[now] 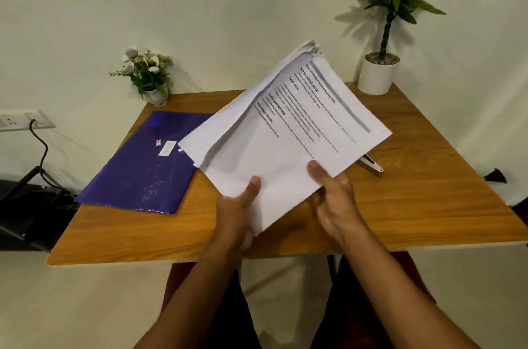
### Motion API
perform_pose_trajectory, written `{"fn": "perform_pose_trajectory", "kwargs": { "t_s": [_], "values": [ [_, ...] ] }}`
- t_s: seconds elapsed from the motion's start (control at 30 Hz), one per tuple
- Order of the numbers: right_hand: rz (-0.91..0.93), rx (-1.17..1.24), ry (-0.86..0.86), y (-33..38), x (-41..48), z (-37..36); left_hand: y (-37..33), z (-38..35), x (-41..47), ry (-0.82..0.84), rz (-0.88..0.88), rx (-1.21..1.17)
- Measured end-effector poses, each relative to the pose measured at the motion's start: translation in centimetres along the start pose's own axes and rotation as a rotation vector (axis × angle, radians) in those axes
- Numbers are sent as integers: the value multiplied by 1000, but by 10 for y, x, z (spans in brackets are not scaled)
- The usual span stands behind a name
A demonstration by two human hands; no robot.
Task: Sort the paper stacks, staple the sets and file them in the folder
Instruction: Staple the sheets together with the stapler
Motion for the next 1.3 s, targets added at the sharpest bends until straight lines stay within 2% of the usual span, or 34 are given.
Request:
{"fn": "perform_pose_trajectory", "kwargs": {
  "t_s": [0.13,0.23,0.3,0.4,0.5,0.57,0.73,0.93,1.13,1.3],
  "values": [
    [-4,16,-27,0,-4,-25,23,-20,-11,-19,69,-23],
    [30,-56,21,15,4,-18,4,-10,-7,-38,55,-50],
    [64,-95,70,27,9,-10,-24,5,-3,-88,-6,-24],
    [84,-180,158,43,14,1,-71,22,2,-117,-191,220],
    [59,-232,240,50,16,7,-95,18,5,-2,-235,520],
    [38,-228,272,52,17,6,-100,7,4,103,-243,619],
    [56,-286,273,56,24,5,-105,-24,-5,326,-233,459],
    [86,-483,225,59,32,4,-93,-37,-5,110,-403,615],
    [141,-461,211,61,35,5,-87,-31,-3,129,-406,534],
    [270,-475,190,67,32,1,-89,-34,-18,36,-517,443]
  ]
}}
Point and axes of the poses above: each hand's wrist, its own x-axis towards the middle knuckle, its own z-axis out of the back of the hand, y = z × x, the point moved 4 cm from there along x, towards the middle knuckle, and after that the axes turned 12 degrees about z, right-handed, at the moved point
